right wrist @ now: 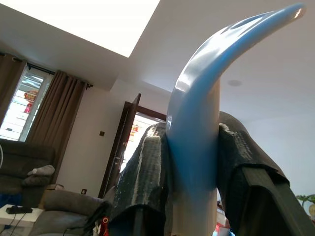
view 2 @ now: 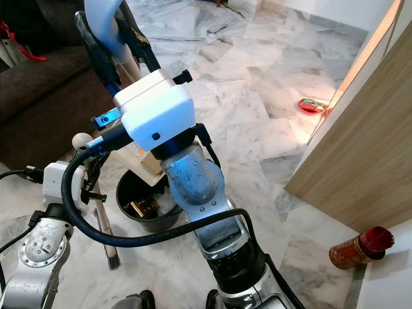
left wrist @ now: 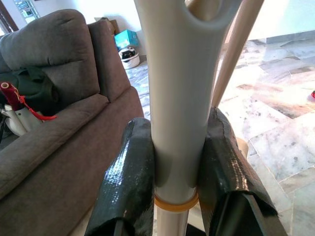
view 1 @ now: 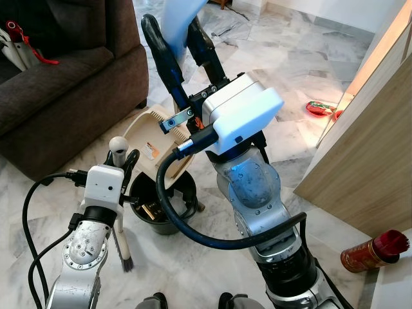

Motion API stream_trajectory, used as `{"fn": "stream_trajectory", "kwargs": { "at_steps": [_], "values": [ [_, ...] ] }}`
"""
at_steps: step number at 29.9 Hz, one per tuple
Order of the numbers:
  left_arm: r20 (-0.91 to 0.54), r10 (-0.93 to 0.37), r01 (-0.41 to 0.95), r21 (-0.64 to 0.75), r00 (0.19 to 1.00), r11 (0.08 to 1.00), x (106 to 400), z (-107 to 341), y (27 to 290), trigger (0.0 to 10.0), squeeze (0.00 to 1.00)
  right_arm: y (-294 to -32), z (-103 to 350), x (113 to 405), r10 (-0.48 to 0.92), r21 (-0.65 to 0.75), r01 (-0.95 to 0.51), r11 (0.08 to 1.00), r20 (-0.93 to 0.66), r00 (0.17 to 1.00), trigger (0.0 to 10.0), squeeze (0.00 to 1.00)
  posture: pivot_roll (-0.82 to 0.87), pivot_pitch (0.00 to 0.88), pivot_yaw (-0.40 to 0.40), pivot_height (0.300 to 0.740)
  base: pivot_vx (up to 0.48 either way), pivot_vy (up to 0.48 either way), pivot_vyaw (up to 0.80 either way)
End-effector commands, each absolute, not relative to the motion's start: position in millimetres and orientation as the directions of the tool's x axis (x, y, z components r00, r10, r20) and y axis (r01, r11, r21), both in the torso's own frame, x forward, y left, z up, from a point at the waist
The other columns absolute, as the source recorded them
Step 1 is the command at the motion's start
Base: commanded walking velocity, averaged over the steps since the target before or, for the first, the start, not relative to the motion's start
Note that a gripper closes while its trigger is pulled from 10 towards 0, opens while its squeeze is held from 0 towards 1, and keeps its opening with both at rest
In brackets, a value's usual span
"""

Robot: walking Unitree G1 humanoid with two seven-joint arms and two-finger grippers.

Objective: Sweep floor

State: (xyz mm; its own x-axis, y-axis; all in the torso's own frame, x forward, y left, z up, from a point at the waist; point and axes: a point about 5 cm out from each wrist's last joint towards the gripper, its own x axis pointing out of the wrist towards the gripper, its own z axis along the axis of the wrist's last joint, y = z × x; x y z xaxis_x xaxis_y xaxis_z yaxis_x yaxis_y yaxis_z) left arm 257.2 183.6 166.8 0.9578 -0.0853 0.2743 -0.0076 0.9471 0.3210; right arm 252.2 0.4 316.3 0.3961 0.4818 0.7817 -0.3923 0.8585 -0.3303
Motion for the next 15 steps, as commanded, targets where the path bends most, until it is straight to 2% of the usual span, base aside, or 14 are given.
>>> {"fn": "stream_trajectory", "kwargs": {
  "at_steps": [1,15],
  "values": [
    [0.313,-0.104,-0.01,0.344,0.944,0.939,256.5,173.1,181.7,10.0,0.0,-2.3,332.9,234.9,0.45,-0.336,-0.373,0.865,0.848,0.279,10.0,0.0,0.03,0.207,-0.037,0.74,0.0,0.0,0.0],
    [0.316,-0.105,-0.01,0.342,0.943,0.939,256.6,174.0,181.1,10.0,0.0,-2.7,334.4,233.5,0.44,-0.34,-0.349,0.873,0.859,0.263,10.0,0.0,0.03,0.206,-0.039,0.74,0.0,0.0,0.0]
  ]
}}
